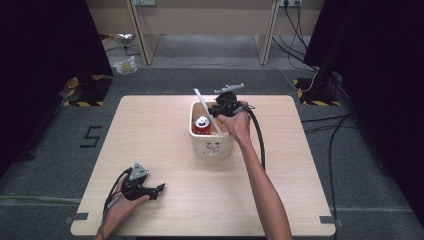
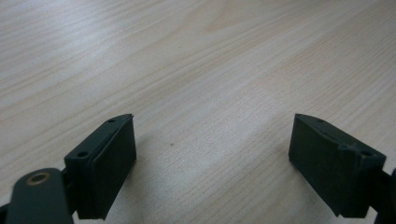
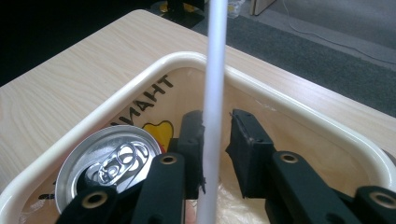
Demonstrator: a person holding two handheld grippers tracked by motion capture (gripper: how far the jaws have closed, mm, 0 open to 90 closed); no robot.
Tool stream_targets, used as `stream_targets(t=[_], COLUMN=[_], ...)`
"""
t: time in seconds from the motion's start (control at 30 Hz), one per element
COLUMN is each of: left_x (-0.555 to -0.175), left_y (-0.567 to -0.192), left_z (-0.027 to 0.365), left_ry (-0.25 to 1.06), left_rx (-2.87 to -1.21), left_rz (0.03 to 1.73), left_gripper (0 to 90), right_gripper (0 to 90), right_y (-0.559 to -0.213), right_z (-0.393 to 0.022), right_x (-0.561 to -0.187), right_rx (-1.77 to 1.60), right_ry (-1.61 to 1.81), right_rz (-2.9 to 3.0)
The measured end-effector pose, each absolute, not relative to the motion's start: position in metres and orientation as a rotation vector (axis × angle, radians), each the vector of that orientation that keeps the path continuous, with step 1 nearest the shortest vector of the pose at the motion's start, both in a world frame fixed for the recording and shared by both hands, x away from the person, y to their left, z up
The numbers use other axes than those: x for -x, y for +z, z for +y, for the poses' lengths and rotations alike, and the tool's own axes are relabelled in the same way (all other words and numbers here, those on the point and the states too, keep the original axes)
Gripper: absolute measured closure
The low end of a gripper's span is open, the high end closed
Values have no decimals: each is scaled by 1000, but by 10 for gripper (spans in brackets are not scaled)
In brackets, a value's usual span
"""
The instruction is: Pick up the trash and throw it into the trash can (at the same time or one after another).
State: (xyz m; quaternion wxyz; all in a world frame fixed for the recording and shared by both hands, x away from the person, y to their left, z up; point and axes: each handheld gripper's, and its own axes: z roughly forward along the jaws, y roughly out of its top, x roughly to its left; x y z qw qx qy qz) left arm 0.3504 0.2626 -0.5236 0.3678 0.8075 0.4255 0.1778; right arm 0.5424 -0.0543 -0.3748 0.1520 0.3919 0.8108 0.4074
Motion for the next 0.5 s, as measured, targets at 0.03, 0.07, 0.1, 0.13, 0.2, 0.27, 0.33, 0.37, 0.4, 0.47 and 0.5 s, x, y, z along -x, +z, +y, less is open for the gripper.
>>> stream_targets(t=[0.03, 0.07, 0.1, 0.13, 0.2, 0.27, 0.33, 0.37, 0.4, 0.47, 0.5], left_x=[-350, -350, -350, -350, -350, -350, -350, -350, -350, -350, -350], left_y=[-524, -524, -524, -524, -524, -523, -524, -524, -524, -523, -523], left_z=[263, 263, 263, 263, 263, 263, 263, 263, 263, 263, 263], left_ry=[456, 456, 456, 456, 456, 456, 456, 457, 456, 457, 457], left_rx=[-2074, -2074, -2074, -2074, -2075, -2078, -2075, -2074, -2074, -2080, -2080], left_rz=[1093, 1093, 1093, 1093, 1093, 1091, 1093, 1093, 1093, 1091, 1091], left_gripper=[142, 142, 142, 142, 142, 142, 142, 142, 142, 142, 142], right_gripper=[711, 699, 692, 684, 664, 641, 616, 605, 587, 545, 528], right_y=[-375, -375, -374, -373, -372, -369, -367, -366, -365, -362, -361], right_z=[-55, -55, -56, -56, -58, -61, -64, -66, -68, -71, -72], right_x=[-542, -542, -542, -542, -541, -540, -540, -539, -539, -538, -537], right_rx=[-1126, -1125, -1123, -1123, -1124, -1128, -1132, -1137, -1136, -1133, -1133], right_ry=[1171, 1174, 1172, 1177, 1192, 1196, 1198, 1203, 1205, 1205, 1204], right_rz=[2323, 2323, 2321, 2316, 2304, 2292, 2279, 2272, 2265, 2260, 2258])
